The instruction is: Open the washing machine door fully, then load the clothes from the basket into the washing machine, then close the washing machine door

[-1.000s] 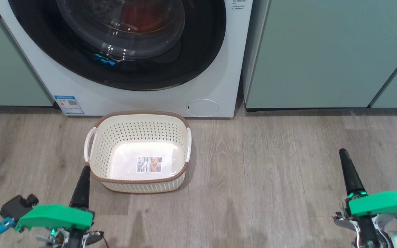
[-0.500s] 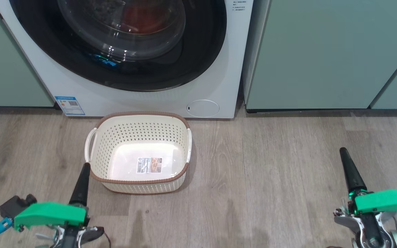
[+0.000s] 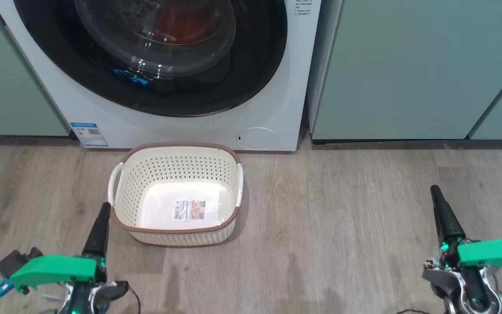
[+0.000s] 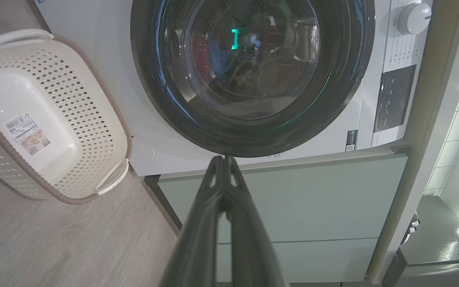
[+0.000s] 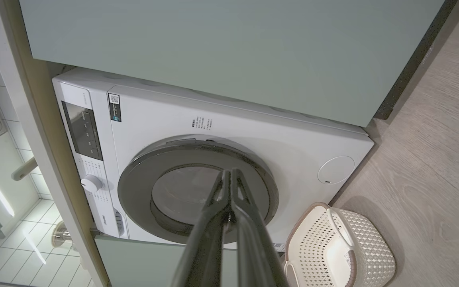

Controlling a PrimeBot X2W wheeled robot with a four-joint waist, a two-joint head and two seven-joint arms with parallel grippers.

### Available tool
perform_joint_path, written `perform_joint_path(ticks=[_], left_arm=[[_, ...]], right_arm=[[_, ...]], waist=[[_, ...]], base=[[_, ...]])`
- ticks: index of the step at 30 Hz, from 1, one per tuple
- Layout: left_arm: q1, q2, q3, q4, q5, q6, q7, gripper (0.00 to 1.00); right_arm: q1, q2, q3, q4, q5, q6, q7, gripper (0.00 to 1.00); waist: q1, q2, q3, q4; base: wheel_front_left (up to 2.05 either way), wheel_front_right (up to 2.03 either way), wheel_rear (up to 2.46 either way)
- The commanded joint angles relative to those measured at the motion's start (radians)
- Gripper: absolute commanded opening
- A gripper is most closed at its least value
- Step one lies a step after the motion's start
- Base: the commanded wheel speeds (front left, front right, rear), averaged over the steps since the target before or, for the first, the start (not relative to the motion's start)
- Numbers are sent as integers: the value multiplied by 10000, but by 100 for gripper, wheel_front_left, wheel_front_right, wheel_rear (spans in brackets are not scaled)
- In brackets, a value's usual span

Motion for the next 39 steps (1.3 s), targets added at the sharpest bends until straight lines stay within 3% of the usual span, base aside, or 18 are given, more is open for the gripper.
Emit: perform_joint_path(ticks=[1, 15, 39], left_arm=[[-540, 46, 318, -243, -256, -66, 112, 0], [-709, 9, 512, -69, -1836, -192, 513, 0], [-710, 8, 513, -68, -1855, -194, 516, 0]], right_arm=[[-548, -138, 161, -275, 261, 1, 81, 0], [-726, -135, 137, -11, 1800, 0, 353, 0], [-732, -110, 101, -6, 1788, 0, 385, 0]], waist=[[0, 0, -3, 1], [0, 0, -45, 21], [0, 0, -45, 21]], base=[[0, 0, 0], [0, 0, 0], [0, 0, 0]])
